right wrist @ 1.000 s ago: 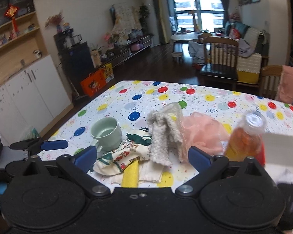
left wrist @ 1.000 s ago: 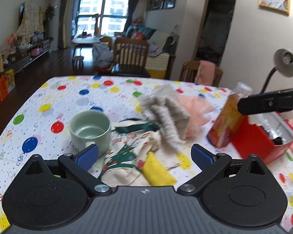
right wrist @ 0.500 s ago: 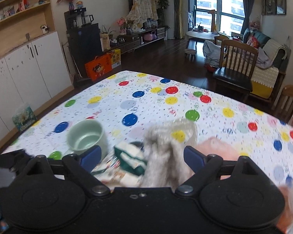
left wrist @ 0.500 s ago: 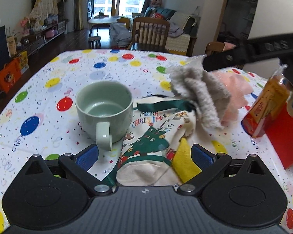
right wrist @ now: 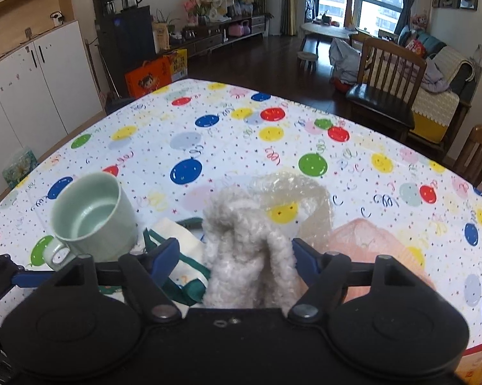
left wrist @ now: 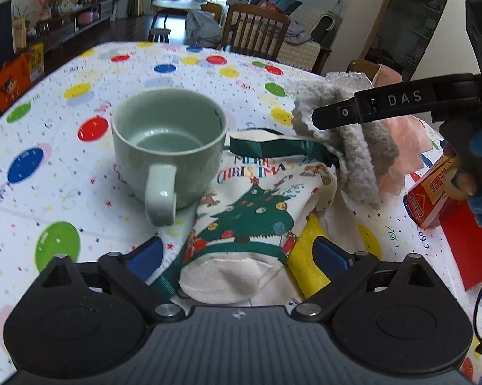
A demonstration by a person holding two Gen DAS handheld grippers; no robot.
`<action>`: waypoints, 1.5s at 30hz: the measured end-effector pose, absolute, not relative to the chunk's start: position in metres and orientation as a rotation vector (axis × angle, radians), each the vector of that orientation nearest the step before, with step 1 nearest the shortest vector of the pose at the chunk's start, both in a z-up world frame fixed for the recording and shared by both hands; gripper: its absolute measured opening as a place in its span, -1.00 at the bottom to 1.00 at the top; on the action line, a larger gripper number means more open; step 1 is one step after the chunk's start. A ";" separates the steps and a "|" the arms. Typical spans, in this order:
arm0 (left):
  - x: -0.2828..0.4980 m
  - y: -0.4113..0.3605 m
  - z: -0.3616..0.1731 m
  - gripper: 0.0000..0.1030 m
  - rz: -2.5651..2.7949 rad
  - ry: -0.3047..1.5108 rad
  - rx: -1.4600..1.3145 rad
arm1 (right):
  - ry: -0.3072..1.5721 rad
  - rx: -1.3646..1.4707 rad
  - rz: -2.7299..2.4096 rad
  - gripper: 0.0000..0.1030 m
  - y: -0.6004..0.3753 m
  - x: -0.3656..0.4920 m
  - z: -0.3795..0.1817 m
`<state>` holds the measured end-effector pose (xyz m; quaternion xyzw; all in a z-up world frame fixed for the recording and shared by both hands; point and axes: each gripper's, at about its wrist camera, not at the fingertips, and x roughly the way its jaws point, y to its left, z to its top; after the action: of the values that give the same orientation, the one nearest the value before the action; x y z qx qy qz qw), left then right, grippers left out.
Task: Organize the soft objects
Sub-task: 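Grasp the Christmas-print cloth bag with the left gripper while the right grasps the grey towel, then lift the cloth bag with the left gripper while the right carries the grey towel toward the box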
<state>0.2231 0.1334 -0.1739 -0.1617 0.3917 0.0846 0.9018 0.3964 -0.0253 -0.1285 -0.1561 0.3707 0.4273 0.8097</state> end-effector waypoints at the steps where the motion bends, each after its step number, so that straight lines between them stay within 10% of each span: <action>1: 0.224 0.134 -0.175 0.78 0.168 0.815 -0.344 | 0.794 -0.334 0.912 0.36 -0.025 0.396 -0.130; 19: 0.227 0.132 -0.169 -0.34 0.195 0.865 -0.372 | 0.812 -0.309 0.886 -0.47 -0.038 0.379 -0.125; 45: 0.162 0.106 -0.079 -0.69 0.094 0.641 -0.275 | 0.724 -0.098 0.837 -0.63 -0.150 0.285 -0.043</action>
<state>0.1618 0.1063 -0.0794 -0.1349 0.3139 0.0462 0.9387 0.2848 -0.1500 -0.0433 -0.0464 0.3435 0.3973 0.8497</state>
